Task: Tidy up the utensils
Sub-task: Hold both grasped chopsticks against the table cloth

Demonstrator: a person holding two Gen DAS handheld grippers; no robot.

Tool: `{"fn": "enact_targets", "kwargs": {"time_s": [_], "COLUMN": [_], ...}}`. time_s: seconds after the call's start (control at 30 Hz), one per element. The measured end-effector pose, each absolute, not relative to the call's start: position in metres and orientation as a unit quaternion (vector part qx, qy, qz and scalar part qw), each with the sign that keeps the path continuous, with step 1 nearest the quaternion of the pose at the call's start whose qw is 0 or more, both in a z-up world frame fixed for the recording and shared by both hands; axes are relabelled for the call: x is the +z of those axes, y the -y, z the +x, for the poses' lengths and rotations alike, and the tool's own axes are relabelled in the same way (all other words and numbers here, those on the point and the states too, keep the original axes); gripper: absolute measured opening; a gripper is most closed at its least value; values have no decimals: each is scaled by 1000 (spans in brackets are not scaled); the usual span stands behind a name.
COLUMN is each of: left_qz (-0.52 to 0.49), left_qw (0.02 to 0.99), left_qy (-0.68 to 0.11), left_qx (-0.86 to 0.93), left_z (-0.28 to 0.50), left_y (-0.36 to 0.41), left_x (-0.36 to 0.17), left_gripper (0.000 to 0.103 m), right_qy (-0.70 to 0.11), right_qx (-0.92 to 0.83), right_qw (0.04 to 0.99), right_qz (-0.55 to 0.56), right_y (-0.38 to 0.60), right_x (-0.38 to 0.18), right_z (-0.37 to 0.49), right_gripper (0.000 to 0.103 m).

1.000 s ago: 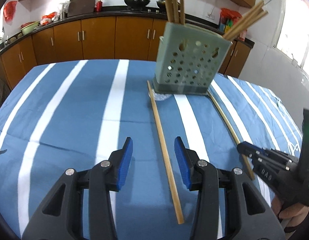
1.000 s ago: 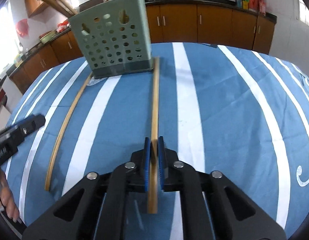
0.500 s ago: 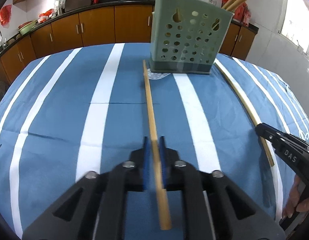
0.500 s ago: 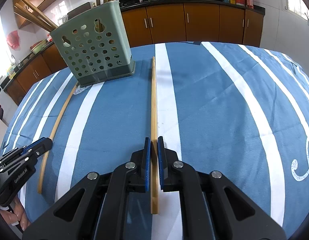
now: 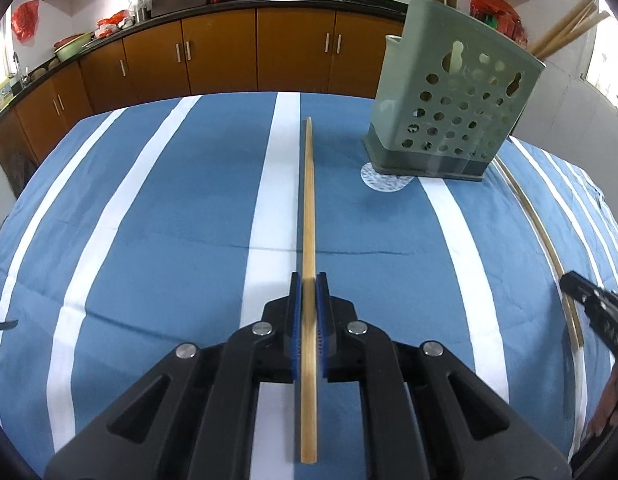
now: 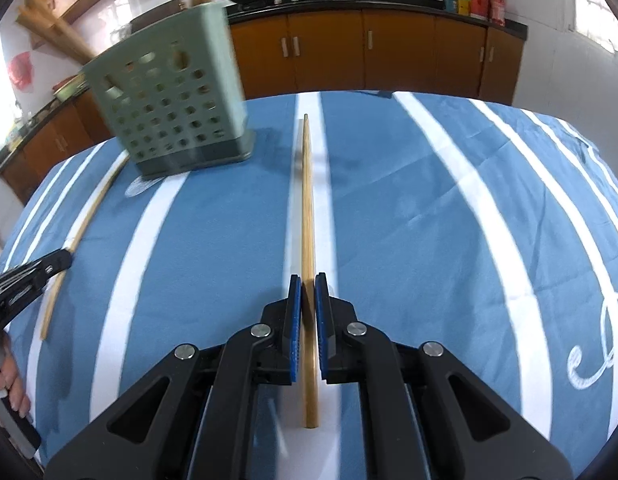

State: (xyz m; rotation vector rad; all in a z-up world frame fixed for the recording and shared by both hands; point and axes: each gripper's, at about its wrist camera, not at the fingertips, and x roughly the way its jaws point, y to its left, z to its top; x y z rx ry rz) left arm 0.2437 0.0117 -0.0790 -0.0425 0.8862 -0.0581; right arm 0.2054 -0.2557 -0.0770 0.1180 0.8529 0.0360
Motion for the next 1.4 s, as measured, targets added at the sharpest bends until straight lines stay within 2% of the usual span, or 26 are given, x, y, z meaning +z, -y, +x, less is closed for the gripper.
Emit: {"fn": "enact_targets", "kwargs": {"time_s": [1.4], "left_qz": [-46], "left_qw": [903], "left_qy": [-427], "left_qx": [-33], "left_z": [243], "left_y": [-16], "left_x": [-81], "left_gripper": [10], "right_qy": [-415], "right_qx": [5], "right_qw": [909], "right_qz": [43], "right_y": [256], "right_x": [-76], "right_z": [210], "right_gripper": [8]}}
